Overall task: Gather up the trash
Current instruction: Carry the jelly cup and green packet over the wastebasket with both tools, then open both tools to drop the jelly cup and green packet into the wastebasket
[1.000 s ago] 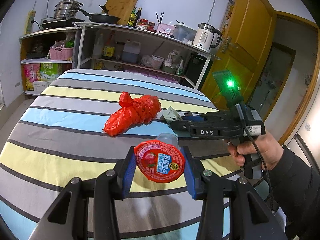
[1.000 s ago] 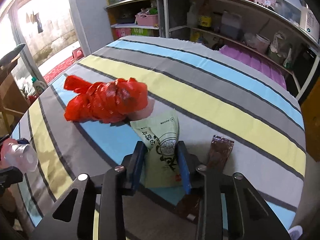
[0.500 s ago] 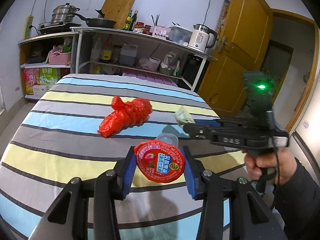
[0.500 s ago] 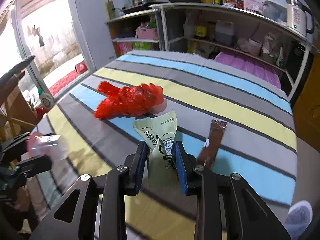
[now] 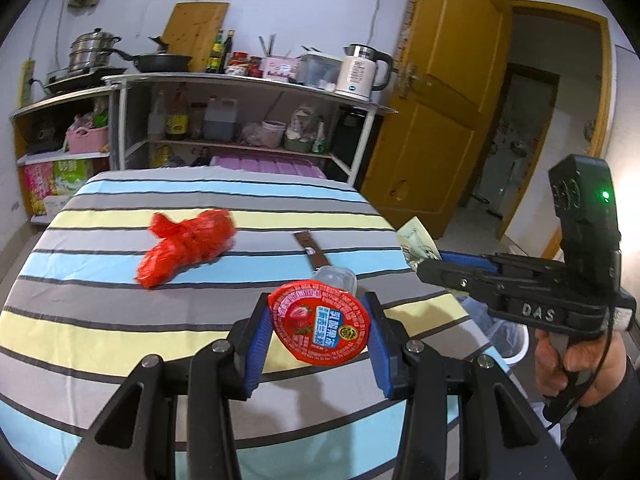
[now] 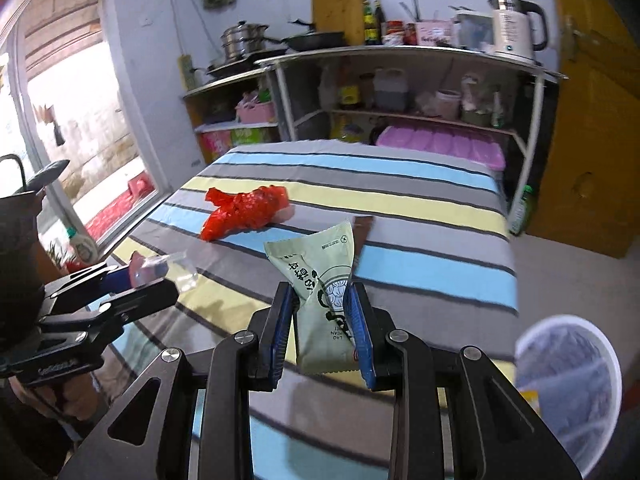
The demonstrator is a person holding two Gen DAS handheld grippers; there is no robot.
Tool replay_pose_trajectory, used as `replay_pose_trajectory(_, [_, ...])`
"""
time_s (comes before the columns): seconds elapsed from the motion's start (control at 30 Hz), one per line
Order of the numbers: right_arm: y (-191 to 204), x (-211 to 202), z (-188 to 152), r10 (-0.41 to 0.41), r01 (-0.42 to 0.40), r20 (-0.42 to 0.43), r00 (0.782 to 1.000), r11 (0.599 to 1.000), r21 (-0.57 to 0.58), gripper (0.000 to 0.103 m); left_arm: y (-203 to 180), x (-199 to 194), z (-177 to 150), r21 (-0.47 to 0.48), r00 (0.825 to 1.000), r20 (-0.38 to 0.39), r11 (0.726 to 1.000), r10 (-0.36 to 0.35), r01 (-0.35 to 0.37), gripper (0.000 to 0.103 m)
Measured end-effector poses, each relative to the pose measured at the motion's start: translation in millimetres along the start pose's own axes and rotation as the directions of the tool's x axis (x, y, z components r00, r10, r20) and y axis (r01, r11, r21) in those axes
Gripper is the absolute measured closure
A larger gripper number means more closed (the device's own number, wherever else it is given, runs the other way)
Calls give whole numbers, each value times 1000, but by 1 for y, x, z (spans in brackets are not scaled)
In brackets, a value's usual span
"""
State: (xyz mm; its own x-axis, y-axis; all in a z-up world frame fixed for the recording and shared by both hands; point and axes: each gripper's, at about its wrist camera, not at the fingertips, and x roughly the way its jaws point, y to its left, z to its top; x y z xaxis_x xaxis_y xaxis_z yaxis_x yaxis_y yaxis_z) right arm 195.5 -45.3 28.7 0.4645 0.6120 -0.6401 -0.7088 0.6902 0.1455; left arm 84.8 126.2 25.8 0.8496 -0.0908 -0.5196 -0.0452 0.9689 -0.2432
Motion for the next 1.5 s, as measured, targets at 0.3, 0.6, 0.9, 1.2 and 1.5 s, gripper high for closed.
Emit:
replay_pose_trajectory(0.3, [-22,-50,-24,-63,60,54,997,996,66,73,-47,9,7,66,998,-20,996,-60,61,57])
replay_pose_trajectory(0.6, [-60,-91,-47,-151,137,93,984,980,144,73,-99,31,16,126,992,-45,985,-114,119,57])
replay_pose_trajectory(0.9, [-103,-116,-71,-280,250,97,955,936,246,73,-155,62,20,176,983,-68,967,-173,183,57])
replay_pose_trajectory(1.2, [-142,-120,-90,-352,318,57,934,894,315,73,-191,100,14,196,969,-129,953,-209,232,57])
replay_pose_trajectory(1.5, [-177,-110,-107,-377,349,1,926,860,371,72,-213,137,4,190,952,-203,945,-228,267,57])
